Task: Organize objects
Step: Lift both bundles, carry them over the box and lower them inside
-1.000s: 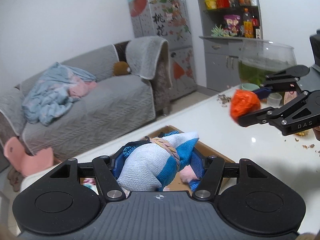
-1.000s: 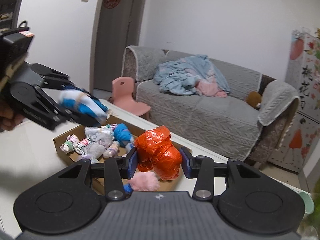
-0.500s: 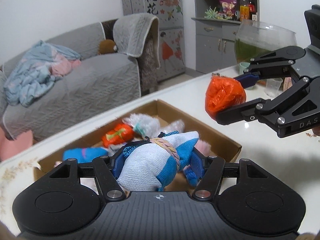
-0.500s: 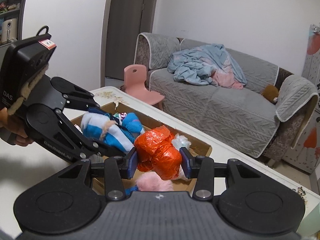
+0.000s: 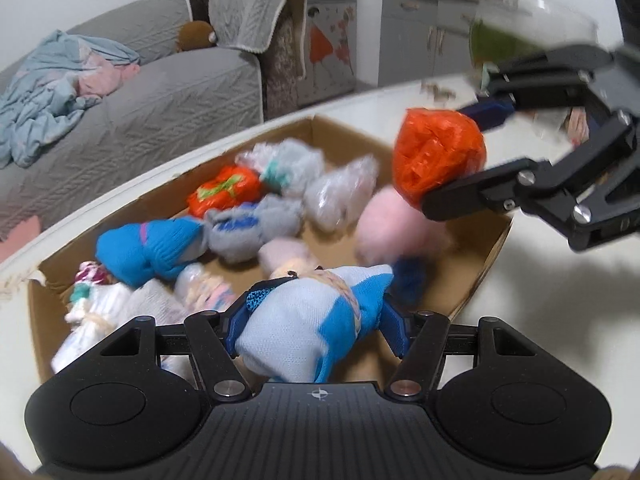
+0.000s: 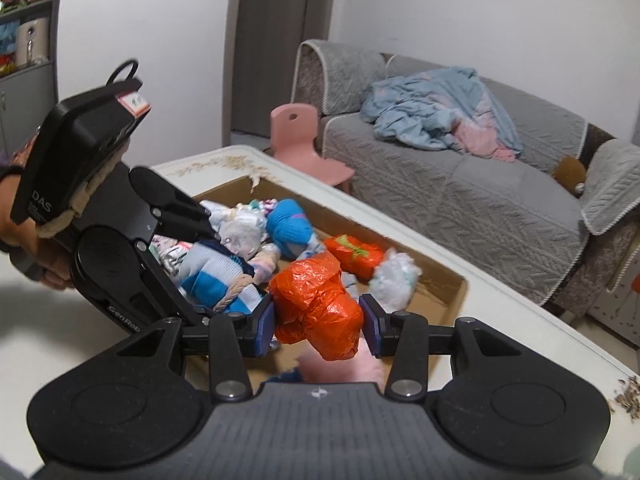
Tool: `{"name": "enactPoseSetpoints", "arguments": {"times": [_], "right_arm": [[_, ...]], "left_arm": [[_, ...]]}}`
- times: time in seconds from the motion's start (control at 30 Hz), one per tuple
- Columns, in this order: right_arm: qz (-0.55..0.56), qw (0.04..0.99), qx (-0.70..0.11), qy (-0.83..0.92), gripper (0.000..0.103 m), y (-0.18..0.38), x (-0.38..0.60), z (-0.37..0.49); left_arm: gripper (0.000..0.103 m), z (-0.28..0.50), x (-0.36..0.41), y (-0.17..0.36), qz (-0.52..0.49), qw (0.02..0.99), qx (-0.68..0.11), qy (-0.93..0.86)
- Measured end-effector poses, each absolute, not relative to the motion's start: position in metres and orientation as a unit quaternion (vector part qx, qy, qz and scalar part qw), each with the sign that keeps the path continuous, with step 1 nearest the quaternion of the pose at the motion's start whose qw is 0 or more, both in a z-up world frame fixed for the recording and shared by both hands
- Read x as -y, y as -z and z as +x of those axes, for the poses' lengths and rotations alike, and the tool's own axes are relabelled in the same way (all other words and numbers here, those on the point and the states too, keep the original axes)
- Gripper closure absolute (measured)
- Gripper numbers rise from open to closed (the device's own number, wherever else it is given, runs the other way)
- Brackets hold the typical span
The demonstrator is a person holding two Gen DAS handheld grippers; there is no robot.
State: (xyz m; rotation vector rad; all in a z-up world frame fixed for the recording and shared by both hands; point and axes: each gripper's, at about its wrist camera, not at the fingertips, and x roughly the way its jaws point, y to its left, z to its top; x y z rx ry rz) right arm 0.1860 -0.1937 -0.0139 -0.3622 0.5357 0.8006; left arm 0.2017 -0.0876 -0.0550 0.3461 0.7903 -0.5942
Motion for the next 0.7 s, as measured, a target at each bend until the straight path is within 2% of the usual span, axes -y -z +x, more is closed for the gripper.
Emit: {"name": "enactPoseSetpoints", "arguments": {"times": [0.33,0.7], "right_arm": [[-0.191,0.840,-0.296,-0.413,0.062,0.038,0.158,0.201],[-0.242,0.815,-0.329,-0.411,0.062,0.051,0.158,0.201]], "left_arm": [[0.035,0.197,0.076,0.060,0.212,0.857,-0.384,0.271],[0.035,0.207,0.081,0.062,0.198,0.859,-0.390,0.268]]}}
